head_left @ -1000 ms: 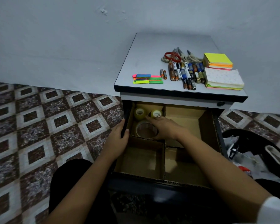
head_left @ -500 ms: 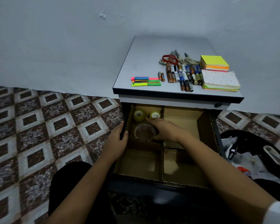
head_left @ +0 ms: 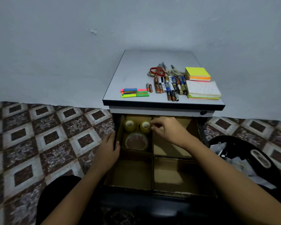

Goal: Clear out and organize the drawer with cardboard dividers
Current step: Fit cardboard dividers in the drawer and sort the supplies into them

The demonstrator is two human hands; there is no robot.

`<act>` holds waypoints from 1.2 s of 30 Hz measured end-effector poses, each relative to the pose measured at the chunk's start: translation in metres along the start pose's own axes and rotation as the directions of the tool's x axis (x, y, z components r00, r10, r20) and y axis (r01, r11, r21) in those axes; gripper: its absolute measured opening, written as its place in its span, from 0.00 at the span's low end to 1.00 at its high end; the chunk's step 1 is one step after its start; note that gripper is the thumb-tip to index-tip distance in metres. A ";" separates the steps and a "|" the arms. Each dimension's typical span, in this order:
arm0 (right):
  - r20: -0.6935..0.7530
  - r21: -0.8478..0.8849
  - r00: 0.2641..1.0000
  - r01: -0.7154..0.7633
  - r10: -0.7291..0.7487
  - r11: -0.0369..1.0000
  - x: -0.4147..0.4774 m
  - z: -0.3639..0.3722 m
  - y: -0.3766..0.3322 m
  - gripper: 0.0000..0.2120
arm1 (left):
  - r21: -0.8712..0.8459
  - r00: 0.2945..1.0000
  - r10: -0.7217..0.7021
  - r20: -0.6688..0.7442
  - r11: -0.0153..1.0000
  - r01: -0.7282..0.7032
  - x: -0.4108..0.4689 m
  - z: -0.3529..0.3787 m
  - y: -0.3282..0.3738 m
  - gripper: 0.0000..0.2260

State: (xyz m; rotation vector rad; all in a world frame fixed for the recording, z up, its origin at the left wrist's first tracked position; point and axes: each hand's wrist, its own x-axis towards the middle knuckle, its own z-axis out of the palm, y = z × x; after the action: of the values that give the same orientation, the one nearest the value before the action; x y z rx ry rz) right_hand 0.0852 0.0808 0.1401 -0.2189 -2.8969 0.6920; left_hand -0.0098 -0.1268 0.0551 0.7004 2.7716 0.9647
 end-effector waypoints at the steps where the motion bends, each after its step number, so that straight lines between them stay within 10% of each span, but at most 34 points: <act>1: -0.022 0.029 0.999 -0.032 0.033 0.999 -0.001 -0.007 -0.001 0.14 | 0.025 0.999 0.031 -0.043 0.999 -0.030 0.000 -0.001 0.003 0.22; 11: -0.344 0.230 0.864 -0.304 0.369 0.925 0.013 -0.071 0.015 0.11 | -0.069 0.892 0.390 -0.227 0.908 -0.414 0.051 -0.021 0.137 0.08; 21: -0.300 0.118 0.815 -0.484 0.496 0.867 0.052 -0.085 0.037 0.11 | -0.145 0.999 0.046 0.025 0.989 -0.042 0.116 -0.001 0.220 0.06; 36: -0.272 0.072 0.822 -0.501 0.500 0.863 0.062 -0.078 0.031 0.07 | -0.166 0.992 0.022 0.123 0.986 -0.001 0.114 -0.007 0.222 0.04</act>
State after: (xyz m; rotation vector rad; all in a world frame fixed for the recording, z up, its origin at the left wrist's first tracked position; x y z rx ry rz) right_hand 0.0419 0.1531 0.2014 -1.0224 -2.5648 0.6581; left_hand -0.0270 0.0753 0.2013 0.7251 2.5480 1.0981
